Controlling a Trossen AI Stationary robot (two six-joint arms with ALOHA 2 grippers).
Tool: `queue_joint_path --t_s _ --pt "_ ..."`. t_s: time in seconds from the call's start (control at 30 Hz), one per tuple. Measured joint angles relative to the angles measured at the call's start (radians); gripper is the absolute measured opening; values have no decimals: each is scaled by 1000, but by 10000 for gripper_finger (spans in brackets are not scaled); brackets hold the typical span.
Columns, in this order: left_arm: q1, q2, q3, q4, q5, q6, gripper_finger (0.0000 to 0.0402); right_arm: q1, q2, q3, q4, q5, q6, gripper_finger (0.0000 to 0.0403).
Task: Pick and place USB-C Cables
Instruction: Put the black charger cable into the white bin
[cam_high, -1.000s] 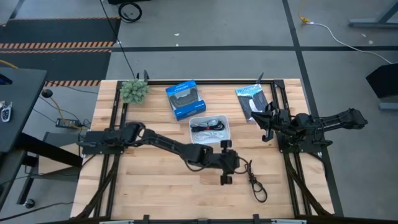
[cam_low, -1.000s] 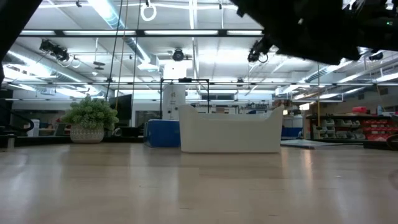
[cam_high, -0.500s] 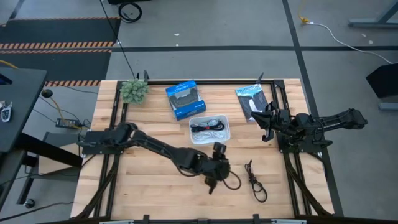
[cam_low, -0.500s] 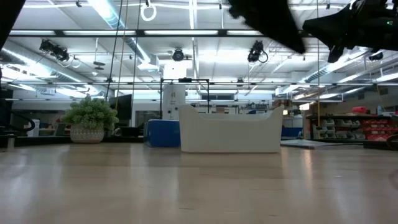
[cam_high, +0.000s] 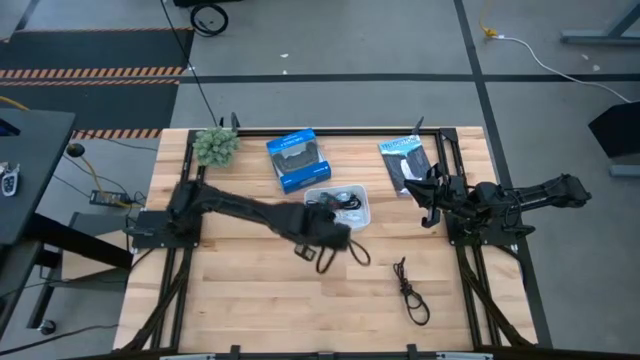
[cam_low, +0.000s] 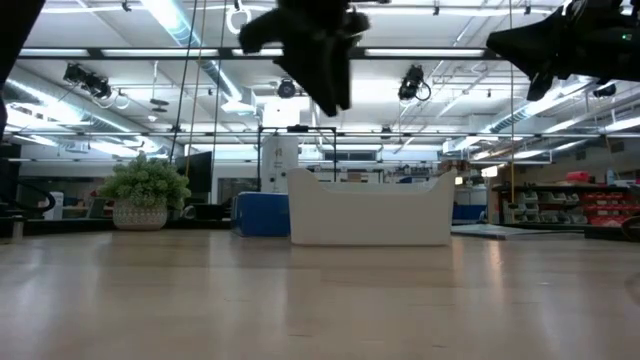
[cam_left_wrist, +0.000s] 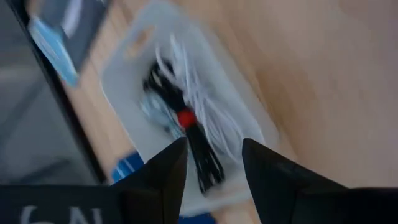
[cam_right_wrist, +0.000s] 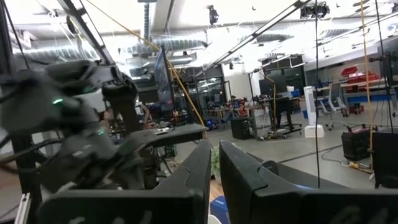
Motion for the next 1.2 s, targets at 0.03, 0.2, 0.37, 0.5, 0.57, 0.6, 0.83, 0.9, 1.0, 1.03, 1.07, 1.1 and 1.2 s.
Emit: queue_joint_path --t_s 0.03,0.2,0.37,0.5,0.57,0.6,0.83,0.9,1.0,1.03,1.07,1.1,1.2 --pt "12 -23 -19 -13 27 -21 157 0 0 0 1 0 0 39" --pt "47 -179 -231 -4 137 -93 136 0 -1 0 59 29 0 39" --pt "76 -369 -485 121 202 -149 120 0 0 0 120 23 9 39" --pt "81 -521 -639 228 204 -182 112 0 0 0 144 17 12 39" --pt "80 -594 -699 285 204 -183 110 0 0 0 146 9 40 39" --pt "80 -632 -727 315 204 -179 108 0 0 0 146 4 58 39" --pt "85 -873 -887 507 203 -73 107 0 20 0 143 -31 219 39" --pt "90 -942 -928 562 205 -42 107 0 37 0 143 -34 262 39" --pt "104 -1045 -992 654 205 12 107 0 75 3 143 -34 316 39" --pt "110 -1080 -1012 686 205 31 107 0 95 9 143 -34 331 39" --pt "118 -1111 -1032 726 205 36 107 0 116 17 144 -34 345 39" --pt "125 -1142 -1054 776 205 36 107 0 138 27 143 -33 357 39" --pt "144 -1225 -1130 893 211 8 107 0 220 67 144 -29 369 39"
